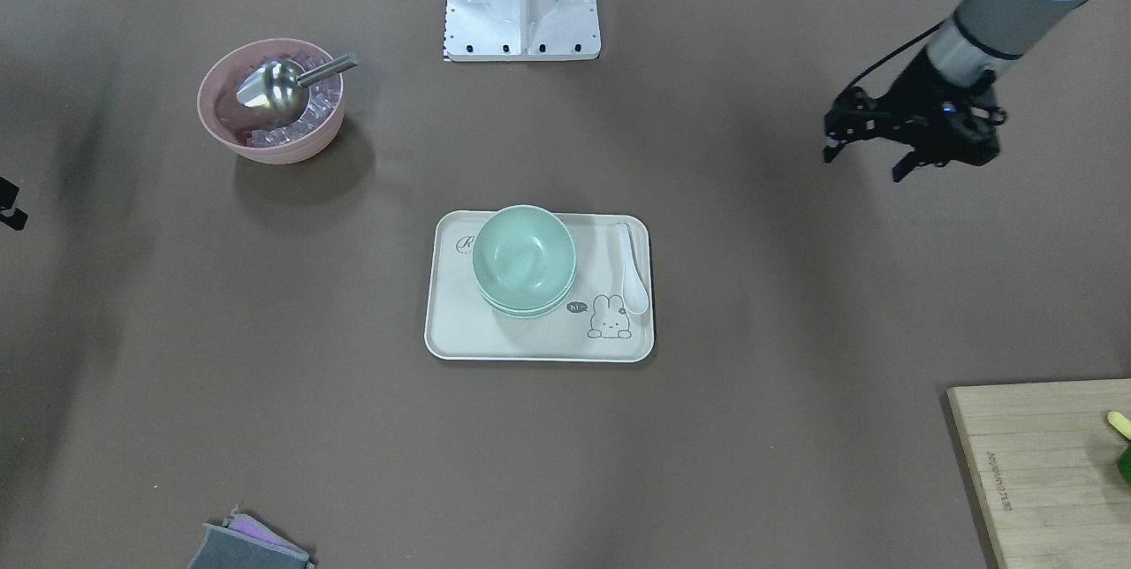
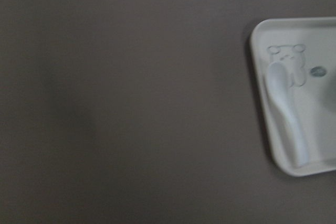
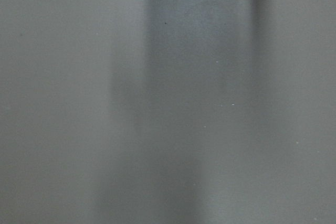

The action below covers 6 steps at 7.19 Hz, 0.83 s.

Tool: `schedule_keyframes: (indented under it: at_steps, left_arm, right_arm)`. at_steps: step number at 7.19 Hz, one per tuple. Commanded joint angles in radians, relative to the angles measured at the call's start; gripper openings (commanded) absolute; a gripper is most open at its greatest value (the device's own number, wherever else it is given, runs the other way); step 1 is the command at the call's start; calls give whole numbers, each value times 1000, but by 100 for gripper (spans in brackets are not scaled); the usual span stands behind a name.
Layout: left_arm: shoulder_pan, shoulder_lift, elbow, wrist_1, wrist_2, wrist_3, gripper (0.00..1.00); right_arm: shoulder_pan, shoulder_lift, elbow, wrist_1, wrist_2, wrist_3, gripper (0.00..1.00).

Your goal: Stack green bowls together

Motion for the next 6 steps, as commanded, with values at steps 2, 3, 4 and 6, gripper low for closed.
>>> schedule_keyframes:
  at_steps: [2, 3, 4, 6]
  left_arm:
    - [-413, 157, 125, 69, -193, 524, 98]
    - [-460, 156, 141, 191, -190, 658, 98]
    - [-490, 139, 141, 314, -146, 723, 98]
    - [-494, 151, 156, 322, -103, 727, 98]
  right_arm:
    - [131, -57, -1, -12, 28, -208, 100]
    - [145, -59, -1, -12, 31, -215, 100]
    - [159, -54, 2, -24, 45, -215, 100]
    - [178, -2, 19, -134, 45, -216, 100]
